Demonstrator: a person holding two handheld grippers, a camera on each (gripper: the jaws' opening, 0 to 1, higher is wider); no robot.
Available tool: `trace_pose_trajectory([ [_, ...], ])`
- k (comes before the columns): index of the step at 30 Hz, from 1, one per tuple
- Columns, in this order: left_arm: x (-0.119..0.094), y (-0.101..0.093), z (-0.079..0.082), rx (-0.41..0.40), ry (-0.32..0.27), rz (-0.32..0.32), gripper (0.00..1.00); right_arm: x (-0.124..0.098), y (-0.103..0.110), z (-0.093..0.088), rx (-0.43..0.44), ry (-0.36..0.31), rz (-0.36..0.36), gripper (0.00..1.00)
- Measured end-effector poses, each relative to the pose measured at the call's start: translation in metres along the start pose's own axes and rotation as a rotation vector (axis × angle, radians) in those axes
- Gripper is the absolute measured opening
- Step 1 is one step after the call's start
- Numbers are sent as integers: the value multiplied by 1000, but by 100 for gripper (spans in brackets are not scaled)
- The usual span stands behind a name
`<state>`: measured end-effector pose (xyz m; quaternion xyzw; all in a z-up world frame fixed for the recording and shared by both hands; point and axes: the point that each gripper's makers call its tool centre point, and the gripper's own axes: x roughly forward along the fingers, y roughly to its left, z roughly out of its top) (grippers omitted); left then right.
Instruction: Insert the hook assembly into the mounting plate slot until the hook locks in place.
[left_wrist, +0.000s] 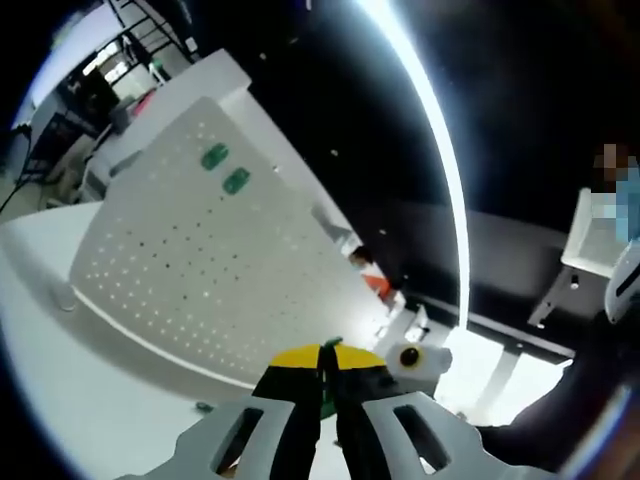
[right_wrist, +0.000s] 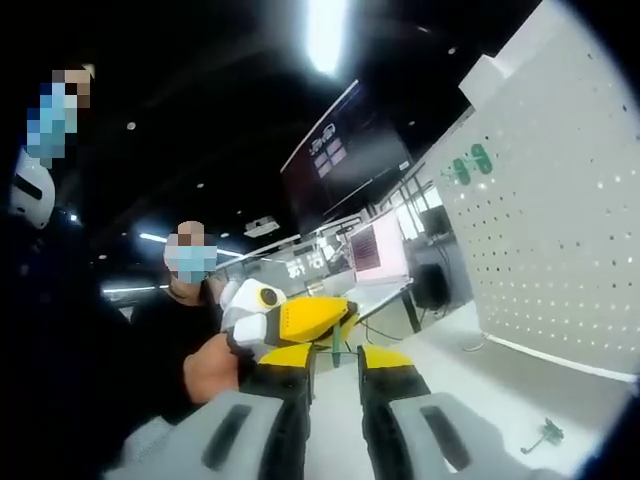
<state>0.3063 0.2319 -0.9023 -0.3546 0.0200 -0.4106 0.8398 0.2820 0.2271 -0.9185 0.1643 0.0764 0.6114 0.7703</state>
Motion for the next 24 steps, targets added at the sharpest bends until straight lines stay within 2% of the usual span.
trace_pose_trajectory([
  [4,1,-8,-1,10,9,-32,3,-6,4,6,-14,2,25,15],
  [8,3,-21,-8,35,57,-88,3,-17,11,9,-64,45,63,15],
  [10,2,-31,-11,48,87,-139,3,-23,18,13,-77,46,93,15],
  [11,1,-38,-14,72,113,-171,3,-26,21,14,-83,50,105,15],
  [18,-13,-67,-26,218,278,-277,3,-39,50,12,-139,111,209,15],
  [21,-23,-81,-30,269,345,-332,3,-43,67,8,-178,160,277,15],
  [24,-32,-89,-37,342,418,-359,3,-45,79,3,-200,199,304,15],
])
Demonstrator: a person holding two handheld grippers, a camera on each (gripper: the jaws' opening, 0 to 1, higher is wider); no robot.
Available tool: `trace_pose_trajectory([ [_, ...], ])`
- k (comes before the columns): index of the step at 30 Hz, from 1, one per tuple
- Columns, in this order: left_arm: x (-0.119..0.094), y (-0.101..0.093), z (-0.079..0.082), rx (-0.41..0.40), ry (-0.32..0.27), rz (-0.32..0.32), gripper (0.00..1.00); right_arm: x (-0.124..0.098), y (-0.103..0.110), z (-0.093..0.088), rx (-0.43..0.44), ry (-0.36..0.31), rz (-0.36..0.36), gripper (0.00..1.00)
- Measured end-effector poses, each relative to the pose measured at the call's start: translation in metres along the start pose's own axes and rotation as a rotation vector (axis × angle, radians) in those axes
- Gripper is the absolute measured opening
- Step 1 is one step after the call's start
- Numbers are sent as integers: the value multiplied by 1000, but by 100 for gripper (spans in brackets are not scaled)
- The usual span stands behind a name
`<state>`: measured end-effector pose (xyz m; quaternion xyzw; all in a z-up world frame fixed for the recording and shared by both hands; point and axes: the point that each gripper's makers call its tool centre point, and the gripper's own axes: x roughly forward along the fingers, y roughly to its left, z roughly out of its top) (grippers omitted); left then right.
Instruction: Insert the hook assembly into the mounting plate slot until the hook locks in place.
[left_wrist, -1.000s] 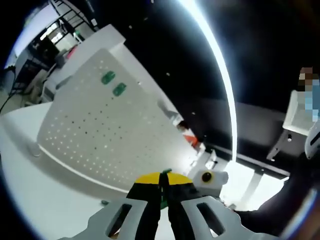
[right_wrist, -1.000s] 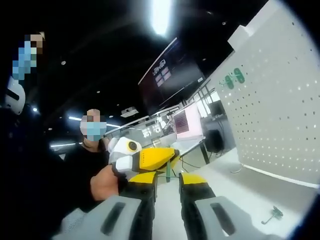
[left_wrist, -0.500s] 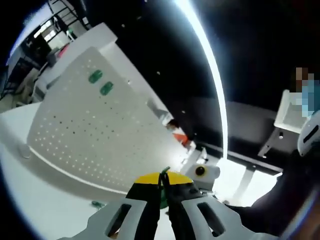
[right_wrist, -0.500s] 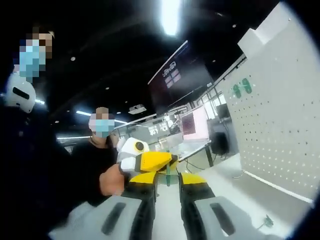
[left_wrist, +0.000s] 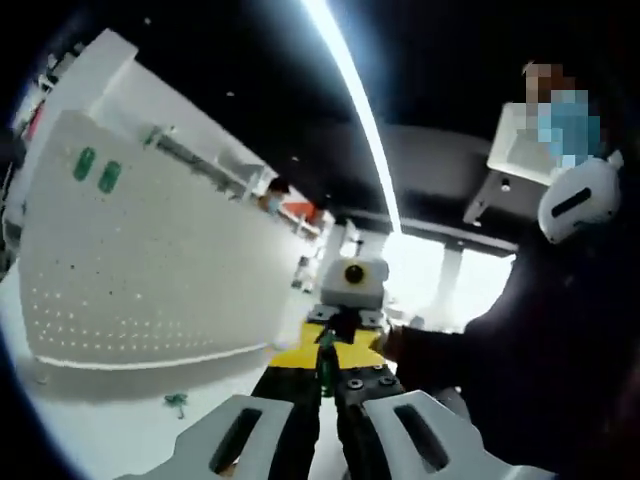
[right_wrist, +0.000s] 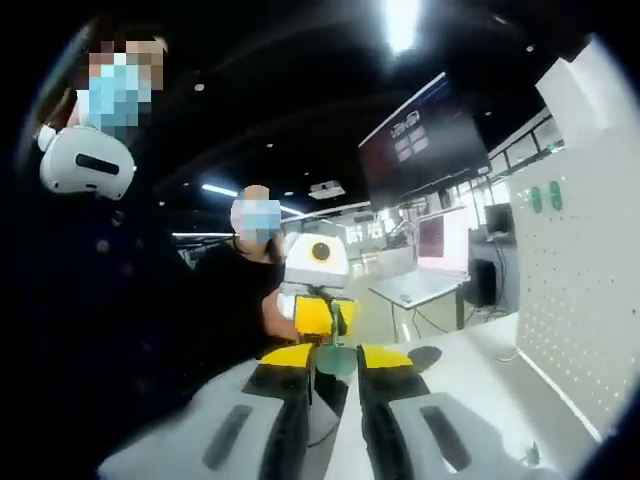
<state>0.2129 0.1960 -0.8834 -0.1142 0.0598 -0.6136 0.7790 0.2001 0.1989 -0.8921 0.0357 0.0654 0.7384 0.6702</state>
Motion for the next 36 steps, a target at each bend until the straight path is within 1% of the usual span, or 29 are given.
trace_pose_trajectory([
  [1,-1,-4,-3,28,35,-8,3,0,1,-1,-3,6,4,15],
  [3,-2,-9,-8,55,84,-12,3,2,6,-5,-13,29,14,15],
  [6,-2,-15,-13,92,132,-20,3,2,11,-10,-14,55,36,15],
  [7,-2,-17,-16,112,157,-21,3,2,12,-11,-16,62,40,15],
  [8,-1,-19,-18,124,170,-20,4,2,14,-14,-18,76,44,15],
  [10,-3,-19,-25,137,210,-26,4,4,17,-19,-23,103,53,15],
  [13,-2,-22,-35,164,259,-35,4,6,20,-21,-28,119,66,15],
  [15,1,-22,-34,172,253,-27,5,7,21,-24,-32,136,71,15],
  [17,1,-23,-36,176,263,-28,5,7,22,-26,-34,149,75,15],
  [21,2,-24,-45,197,305,-30,4,6,22,-29,-30,160,79,15],
  [27,2,-22,-46,192,299,-25,4,7,22,-33,-25,177,80,15],
  [33,3,-23,-48,209,306,-27,3,7,22,-34,-27,189,80,15],
  [36,3,-22,-47,215,296,-26,3,7,22,-33,-41,195,77,15],
])
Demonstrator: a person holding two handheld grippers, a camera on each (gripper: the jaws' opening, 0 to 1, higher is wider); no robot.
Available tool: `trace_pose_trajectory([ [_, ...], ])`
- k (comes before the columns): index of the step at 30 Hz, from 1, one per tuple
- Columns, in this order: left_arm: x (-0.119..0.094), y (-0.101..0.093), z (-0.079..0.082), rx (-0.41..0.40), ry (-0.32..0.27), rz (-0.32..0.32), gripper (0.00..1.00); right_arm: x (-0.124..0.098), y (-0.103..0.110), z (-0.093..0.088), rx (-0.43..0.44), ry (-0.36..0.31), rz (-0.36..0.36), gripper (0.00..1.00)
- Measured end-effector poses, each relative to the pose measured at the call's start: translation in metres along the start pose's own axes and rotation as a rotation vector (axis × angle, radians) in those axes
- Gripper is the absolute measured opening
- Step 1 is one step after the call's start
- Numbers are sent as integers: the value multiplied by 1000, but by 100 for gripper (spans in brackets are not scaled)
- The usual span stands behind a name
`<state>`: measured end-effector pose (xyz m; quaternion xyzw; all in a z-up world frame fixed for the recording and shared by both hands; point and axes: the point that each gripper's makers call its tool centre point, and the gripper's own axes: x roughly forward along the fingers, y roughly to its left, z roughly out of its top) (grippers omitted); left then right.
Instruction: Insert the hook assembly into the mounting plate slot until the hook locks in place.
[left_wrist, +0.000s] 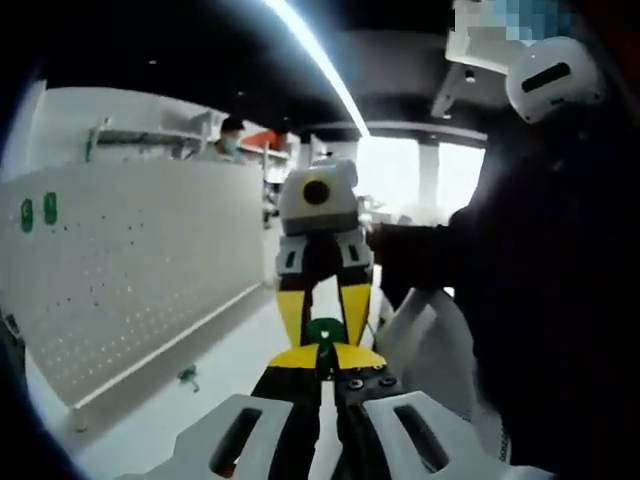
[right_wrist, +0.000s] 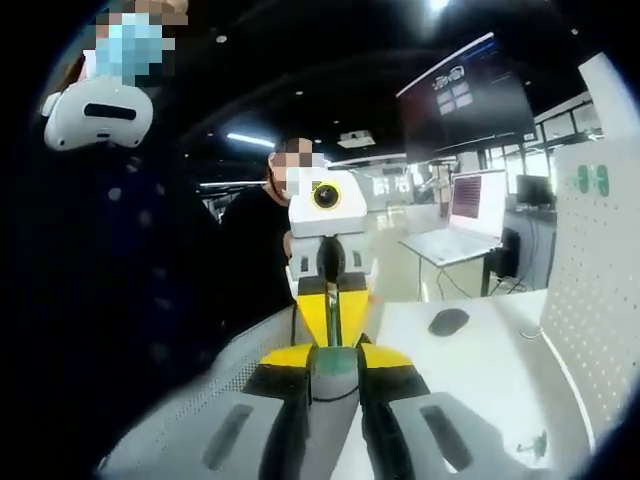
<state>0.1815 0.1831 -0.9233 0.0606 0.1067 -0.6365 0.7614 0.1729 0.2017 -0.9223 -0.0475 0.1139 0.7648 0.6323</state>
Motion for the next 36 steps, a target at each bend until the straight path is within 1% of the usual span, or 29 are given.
trace_pose_trajectory([
  [3,0,1,1,-1,-12,5,3,-1,-1,1,-10,5,-8,15],
  [8,0,5,0,3,-14,23,2,-1,-4,0,-29,14,-34,15],
  [15,-6,14,0,-6,-24,71,2,-7,-14,8,-48,-9,-99,17],
  [16,-7,15,0,-7,-25,75,2,-8,-19,10,-54,-12,-130,19],
  [18,-9,19,1,-5,-30,93,2,-11,-24,12,-59,-20,-165,23],
  [22,-12,27,4,-6,-39,140,2,-16,-33,16,-63,-44,-222,23],
  [24,-12,32,6,-11,-46,164,2,-20,-41,18,-75,-49,-278,26],
  [25,-12,35,7,-12,-49,178,2,-23,-48,20,-78,-58,-321,28],
  [26,-12,38,7,-12,-50,193,2,-25,-51,22,-81,-63,-343,29],
  [28,-12,43,10,-13,-58,213,2,-31,-57,27,-77,-94,-382,29],
  [29,-11,45,11,-15,-64,224,2,-36,-62,30,-80,-106,-413,29],
  [31,-10,49,14,-15,-71,242,2,-42,-70,31,-105,-98,-467,29],
  [34,-9,57,16,-17,-70,274,3,-50,-74,34,-101,-118,-504,30],
  [36,-9,63,15,-31,-68,296,3,-54,-78,35,-116,-112,-533,30],
])
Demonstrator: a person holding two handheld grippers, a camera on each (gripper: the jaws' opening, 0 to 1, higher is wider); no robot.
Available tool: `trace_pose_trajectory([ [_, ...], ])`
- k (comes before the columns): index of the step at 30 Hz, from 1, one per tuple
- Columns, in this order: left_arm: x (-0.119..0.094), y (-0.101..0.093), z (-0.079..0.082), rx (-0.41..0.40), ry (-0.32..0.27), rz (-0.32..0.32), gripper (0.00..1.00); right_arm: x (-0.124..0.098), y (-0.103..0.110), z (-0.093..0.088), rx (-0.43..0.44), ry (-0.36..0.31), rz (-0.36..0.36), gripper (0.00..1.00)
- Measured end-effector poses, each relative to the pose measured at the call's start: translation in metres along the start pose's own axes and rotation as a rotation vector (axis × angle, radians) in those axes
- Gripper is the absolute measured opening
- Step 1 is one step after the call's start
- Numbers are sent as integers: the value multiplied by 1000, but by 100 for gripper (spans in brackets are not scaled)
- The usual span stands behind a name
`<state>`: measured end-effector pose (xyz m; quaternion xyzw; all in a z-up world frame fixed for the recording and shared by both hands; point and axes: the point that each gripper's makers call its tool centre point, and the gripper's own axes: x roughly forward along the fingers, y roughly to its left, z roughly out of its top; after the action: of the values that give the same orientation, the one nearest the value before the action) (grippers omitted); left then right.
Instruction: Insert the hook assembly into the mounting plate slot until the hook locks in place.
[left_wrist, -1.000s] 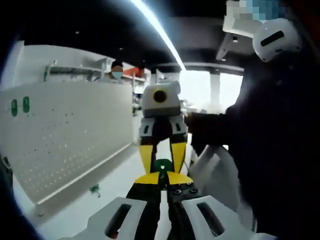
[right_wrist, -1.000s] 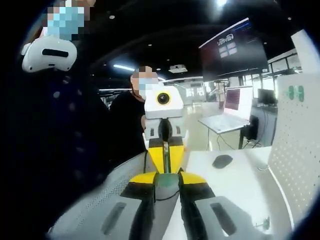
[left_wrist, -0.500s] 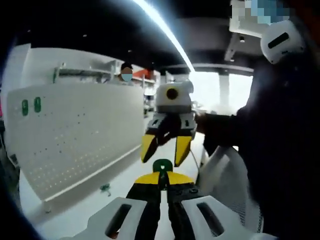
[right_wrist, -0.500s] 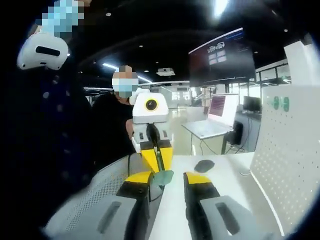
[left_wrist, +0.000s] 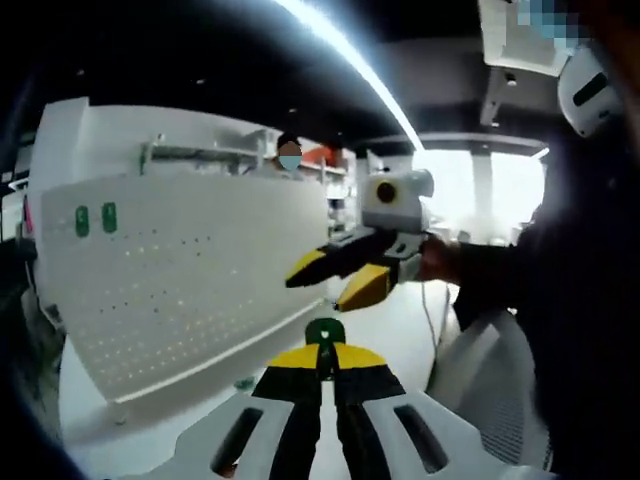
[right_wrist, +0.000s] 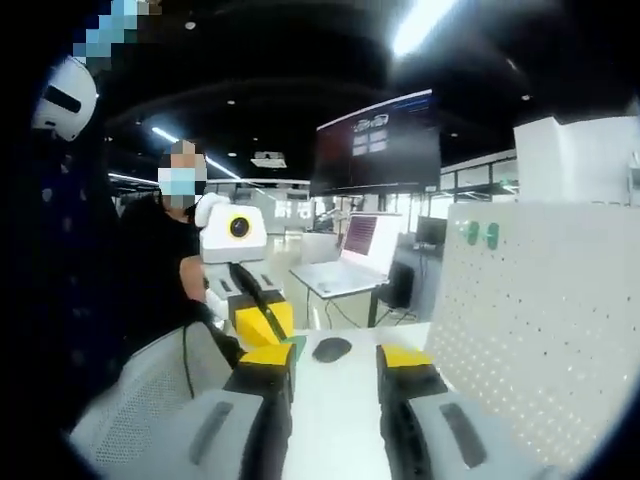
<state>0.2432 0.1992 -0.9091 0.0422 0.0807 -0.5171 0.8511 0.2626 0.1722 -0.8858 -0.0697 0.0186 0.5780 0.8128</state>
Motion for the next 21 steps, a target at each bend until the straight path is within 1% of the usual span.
trace_pose_trajectory([
  [2,1,5,1,-3,-2,25,3,-1,-3,0,-4,4,-18,31],
  [3,2,6,1,-3,-3,30,3,-1,-6,-1,-10,9,-40,31],
  [5,4,13,4,-10,-11,65,3,-2,-11,-4,-29,22,-71,31],
  [7,6,18,6,-3,-17,95,3,-2,-14,-6,-35,29,-88,31],
  [11,11,26,14,-6,-40,142,3,-5,-22,-4,-41,24,-146,32],
  [17,14,41,26,-19,-71,207,3,-21,-38,-1,-29,1,-263,33],
  [20,16,48,32,-25,-90,231,3,-32,-47,-2,-55,13,-361,34],
  [21,17,49,33,-23,-95,235,3,-33,-47,-4,-64,20,-375,34],
])
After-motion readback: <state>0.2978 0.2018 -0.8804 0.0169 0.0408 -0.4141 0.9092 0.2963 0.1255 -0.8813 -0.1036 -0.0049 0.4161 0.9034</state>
